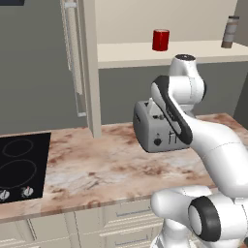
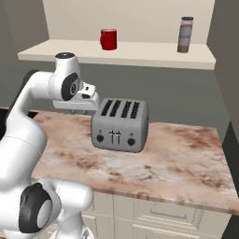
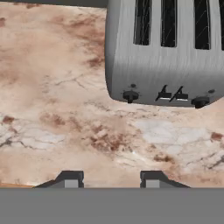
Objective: Take the cinnamon bottle from the cabinet and place it on the dining table, next to the plate with the cupcake. Then take the chocolate from the dining counter and place it on the cupcake plate.
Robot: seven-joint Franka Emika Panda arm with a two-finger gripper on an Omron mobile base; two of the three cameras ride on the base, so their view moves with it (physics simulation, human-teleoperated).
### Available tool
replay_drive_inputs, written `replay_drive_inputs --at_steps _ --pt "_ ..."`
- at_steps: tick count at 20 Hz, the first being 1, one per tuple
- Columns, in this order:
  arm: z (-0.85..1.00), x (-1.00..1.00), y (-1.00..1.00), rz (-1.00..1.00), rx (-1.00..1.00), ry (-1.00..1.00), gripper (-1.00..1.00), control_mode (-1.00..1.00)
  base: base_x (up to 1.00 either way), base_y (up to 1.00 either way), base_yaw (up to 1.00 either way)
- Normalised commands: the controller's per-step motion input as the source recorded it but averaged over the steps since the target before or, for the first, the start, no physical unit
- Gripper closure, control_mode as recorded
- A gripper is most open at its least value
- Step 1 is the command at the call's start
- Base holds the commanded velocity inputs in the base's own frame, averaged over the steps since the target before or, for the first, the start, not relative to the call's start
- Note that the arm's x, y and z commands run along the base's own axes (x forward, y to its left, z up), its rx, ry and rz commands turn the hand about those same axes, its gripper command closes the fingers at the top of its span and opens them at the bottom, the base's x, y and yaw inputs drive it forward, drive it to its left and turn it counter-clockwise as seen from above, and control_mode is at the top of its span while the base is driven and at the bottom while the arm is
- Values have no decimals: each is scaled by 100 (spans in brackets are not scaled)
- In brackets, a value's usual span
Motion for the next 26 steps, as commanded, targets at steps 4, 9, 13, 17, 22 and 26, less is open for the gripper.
replay_drive_inputs --at_steps 4,9,13,17,22,26 --pt "-1 -15 0 0 0 -4 -100 -100 0 0 0" --pt "8 -34 -4 -17 0 -27 -100 -100 0 0 0" --pt "38 -27 -18 -21 0 -30 -100 -100 0 0 0" --pt "50 -17 -25 -8 -1 -39 -100 -100 0 0 0" --pt "47 -11 -29 -1 -6 -39 -100 -100 0 0 0" --pt "39 -4 -33 -2 -4 -7 -100 -100 0 0 0"
